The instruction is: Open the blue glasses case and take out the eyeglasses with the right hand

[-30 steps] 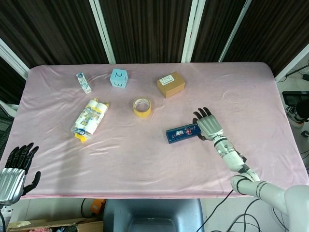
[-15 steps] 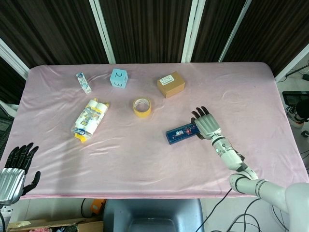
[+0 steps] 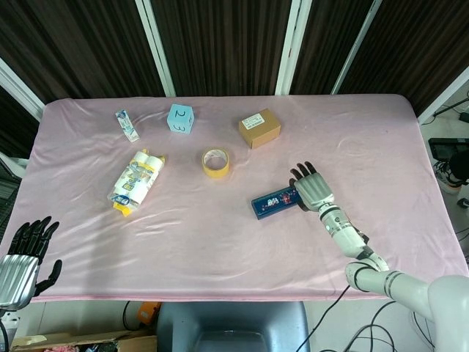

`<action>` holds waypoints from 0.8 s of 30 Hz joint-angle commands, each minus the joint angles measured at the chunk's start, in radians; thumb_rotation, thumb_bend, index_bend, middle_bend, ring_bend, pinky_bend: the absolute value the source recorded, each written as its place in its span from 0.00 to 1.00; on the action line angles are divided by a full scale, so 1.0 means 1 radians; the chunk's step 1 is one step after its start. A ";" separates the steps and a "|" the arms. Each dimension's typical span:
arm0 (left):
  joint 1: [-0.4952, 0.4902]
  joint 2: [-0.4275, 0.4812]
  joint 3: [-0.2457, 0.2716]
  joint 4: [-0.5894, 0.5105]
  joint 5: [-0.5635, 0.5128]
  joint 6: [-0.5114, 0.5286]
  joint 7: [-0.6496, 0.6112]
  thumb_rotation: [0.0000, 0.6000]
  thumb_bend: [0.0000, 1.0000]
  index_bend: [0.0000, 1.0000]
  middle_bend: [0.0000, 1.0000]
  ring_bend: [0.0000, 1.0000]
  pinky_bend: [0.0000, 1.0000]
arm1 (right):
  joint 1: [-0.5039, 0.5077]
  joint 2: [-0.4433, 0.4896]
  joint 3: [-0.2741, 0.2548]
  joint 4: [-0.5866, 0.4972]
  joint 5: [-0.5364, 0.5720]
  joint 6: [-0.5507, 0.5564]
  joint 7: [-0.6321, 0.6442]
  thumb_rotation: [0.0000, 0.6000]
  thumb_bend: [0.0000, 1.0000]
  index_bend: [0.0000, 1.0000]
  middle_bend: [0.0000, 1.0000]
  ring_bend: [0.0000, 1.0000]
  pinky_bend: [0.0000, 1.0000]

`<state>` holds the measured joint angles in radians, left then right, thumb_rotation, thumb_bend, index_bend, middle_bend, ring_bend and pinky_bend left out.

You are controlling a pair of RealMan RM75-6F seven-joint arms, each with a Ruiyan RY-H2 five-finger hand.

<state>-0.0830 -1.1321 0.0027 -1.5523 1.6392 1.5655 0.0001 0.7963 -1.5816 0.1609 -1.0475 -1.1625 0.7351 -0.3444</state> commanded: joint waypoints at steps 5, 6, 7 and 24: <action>0.000 0.000 -0.001 0.001 -0.003 -0.001 -0.002 1.00 0.42 0.00 0.00 0.00 0.02 | 0.013 -0.010 0.000 0.007 0.013 -0.008 -0.012 1.00 0.50 0.49 0.25 0.08 0.02; -0.001 0.000 -0.001 0.001 -0.003 -0.002 -0.001 1.00 0.42 0.00 0.00 0.00 0.02 | 0.014 -0.010 -0.001 0.007 0.014 -0.008 -0.016 1.00 0.51 0.49 0.25 0.08 0.02; -0.001 0.000 -0.001 0.001 -0.003 -0.003 -0.001 1.00 0.42 0.00 0.00 0.00 0.02 | 0.016 -0.010 -0.001 0.007 0.016 -0.009 -0.019 1.00 0.52 0.50 0.25 0.08 0.02; 0.000 -0.001 -0.003 0.000 -0.008 -0.003 0.002 1.00 0.43 0.00 0.00 0.00 0.03 | 0.062 -0.047 0.020 0.032 0.110 -0.022 -0.119 1.00 0.70 0.59 0.26 0.10 0.02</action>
<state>-0.0834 -1.1336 -0.0002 -1.5522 1.6318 1.5632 0.0025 0.8550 -1.6252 0.1787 -1.0197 -1.0563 0.7145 -0.4603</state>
